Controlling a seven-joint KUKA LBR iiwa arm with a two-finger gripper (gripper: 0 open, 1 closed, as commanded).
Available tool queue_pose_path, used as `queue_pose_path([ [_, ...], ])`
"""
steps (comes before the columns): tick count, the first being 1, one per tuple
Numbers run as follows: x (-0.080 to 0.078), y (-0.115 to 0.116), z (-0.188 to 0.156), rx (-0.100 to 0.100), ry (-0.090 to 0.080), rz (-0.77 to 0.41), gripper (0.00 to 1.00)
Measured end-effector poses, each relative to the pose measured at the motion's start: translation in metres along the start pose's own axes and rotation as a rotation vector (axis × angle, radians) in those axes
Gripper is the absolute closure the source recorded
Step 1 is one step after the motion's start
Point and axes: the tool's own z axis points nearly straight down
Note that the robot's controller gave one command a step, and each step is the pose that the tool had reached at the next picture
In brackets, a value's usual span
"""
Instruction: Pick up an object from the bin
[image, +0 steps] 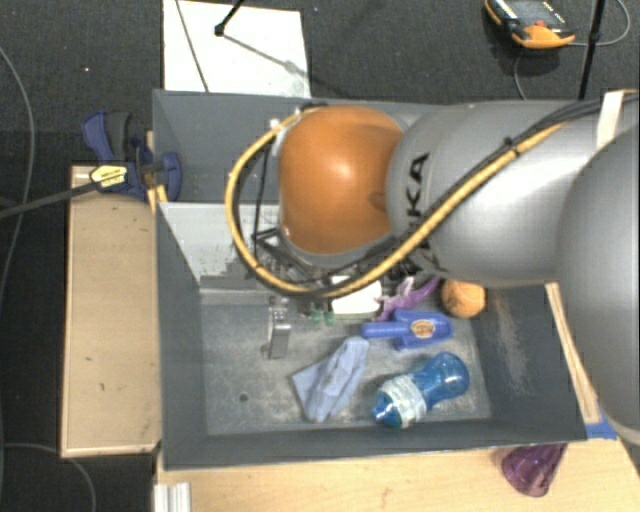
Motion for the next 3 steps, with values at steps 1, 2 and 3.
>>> queue_pose_path([
  [1, -0.002, -0.001, -0.005, -0.002, -0.008, 0.005, 0.00],
  [2, -0.008, -0.010, 0.012, -0.005, -0.013, -0.081, 0.00],
  [3, -0.022, -0.023, 0.073, 0.000, -0.014, -0.335, 0.00],
])
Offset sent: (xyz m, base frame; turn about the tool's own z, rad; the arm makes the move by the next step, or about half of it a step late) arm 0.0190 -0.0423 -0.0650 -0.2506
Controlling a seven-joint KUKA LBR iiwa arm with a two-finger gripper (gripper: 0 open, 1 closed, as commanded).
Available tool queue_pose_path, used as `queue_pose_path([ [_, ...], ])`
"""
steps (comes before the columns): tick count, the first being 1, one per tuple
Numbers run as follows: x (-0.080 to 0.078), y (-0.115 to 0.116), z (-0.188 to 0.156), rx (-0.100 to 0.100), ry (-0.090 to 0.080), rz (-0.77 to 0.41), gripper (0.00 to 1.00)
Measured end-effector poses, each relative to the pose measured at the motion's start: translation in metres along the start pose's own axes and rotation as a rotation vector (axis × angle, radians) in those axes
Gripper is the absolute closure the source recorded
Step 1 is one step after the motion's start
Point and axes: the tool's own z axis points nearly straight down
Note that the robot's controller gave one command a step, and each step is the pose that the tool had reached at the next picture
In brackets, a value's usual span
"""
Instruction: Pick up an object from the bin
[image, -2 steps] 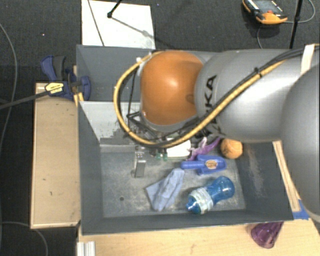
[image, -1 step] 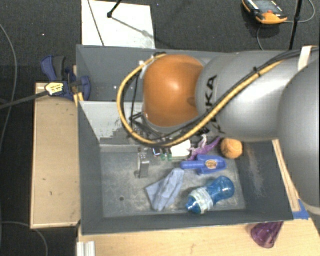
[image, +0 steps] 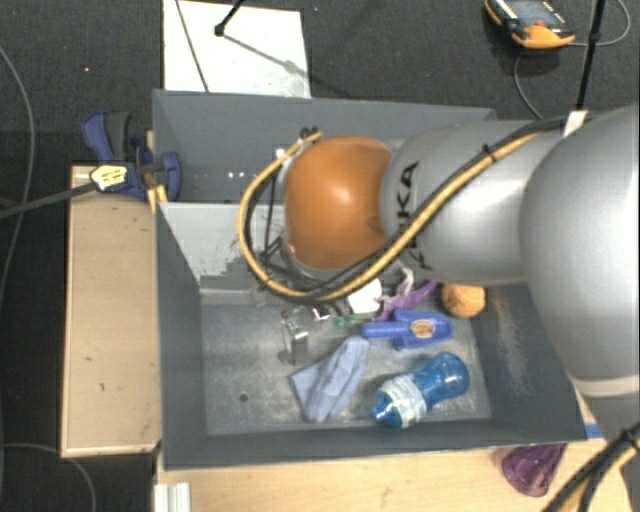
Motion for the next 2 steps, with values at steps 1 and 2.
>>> queue_pose_path([
  [1, 0.017, -0.002, -0.010, -0.003, 0.019, -0.085, 0.00],
  [2, 0.031, -0.027, -0.036, 0.000, -0.009, -0.133, 0.00],
])
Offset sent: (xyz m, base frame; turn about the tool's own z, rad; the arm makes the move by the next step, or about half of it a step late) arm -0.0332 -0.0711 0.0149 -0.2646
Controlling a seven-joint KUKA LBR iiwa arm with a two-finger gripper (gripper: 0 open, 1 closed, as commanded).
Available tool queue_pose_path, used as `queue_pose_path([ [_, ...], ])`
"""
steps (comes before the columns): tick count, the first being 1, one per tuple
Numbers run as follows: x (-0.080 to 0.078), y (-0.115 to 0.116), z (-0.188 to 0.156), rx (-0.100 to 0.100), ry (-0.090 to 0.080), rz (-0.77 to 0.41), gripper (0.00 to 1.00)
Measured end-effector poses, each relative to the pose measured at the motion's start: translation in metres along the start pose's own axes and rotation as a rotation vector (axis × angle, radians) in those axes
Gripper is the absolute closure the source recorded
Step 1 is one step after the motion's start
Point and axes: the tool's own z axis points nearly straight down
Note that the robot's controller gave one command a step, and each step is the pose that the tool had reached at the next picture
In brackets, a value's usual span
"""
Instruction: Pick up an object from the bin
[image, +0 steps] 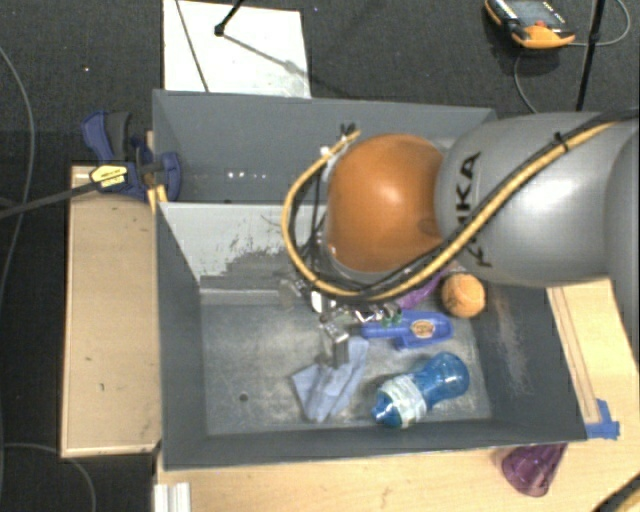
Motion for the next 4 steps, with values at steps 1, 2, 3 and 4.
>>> queue_pose_path([
  [1, 0.013, -0.013, 0.021, -0.003, 0.015, -0.124, 0.00],
  [2, 0.015, -0.012, 0.033, -0.004, 0.013, 0.003, 0.00],
  [3, 0.019, -0.020, 0.048, -0.004, 0.013, -0.055, 0.00],
  [4, 0.054, -0.040, 0.097, -0.009, 0.010, -0.548, 1.00],
])
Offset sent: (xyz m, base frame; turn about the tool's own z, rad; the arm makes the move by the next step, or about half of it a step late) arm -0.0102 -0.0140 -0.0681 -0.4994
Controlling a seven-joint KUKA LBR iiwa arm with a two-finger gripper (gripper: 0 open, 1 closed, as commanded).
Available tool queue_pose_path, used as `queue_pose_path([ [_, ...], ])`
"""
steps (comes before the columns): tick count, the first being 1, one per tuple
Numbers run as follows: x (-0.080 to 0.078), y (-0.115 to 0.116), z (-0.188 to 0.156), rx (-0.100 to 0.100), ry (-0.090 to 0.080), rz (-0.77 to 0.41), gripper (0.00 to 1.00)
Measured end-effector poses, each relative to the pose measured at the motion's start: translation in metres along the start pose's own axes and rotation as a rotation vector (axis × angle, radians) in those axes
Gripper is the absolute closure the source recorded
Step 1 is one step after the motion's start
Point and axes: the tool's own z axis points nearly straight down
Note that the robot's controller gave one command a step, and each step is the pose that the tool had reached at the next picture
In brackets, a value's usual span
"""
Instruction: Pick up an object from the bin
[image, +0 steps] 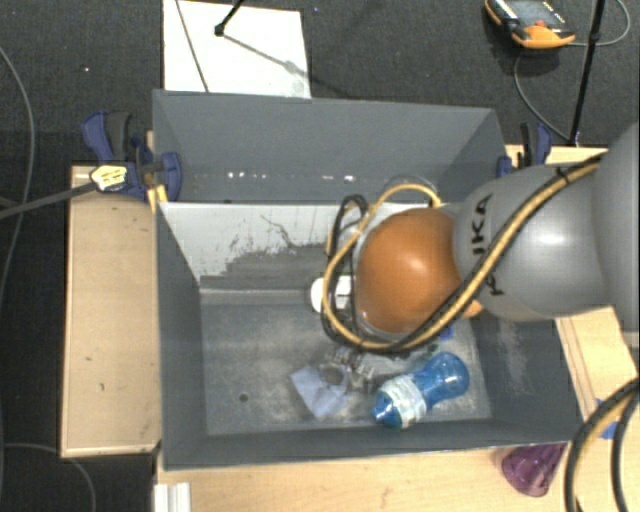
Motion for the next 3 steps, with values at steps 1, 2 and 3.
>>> queue_pose_path([
  [1, 0.000, 0.000, 0.000, 0.000, 0.000, 0.001, 1.00],
  [2, -0.003, -0.008, -0.026, -0.003, 0.002, -0.020, 1.00],
  [3, -0.012, -0.023, -0.056, 0.000, -0.002, 0.030, 1.00],
])
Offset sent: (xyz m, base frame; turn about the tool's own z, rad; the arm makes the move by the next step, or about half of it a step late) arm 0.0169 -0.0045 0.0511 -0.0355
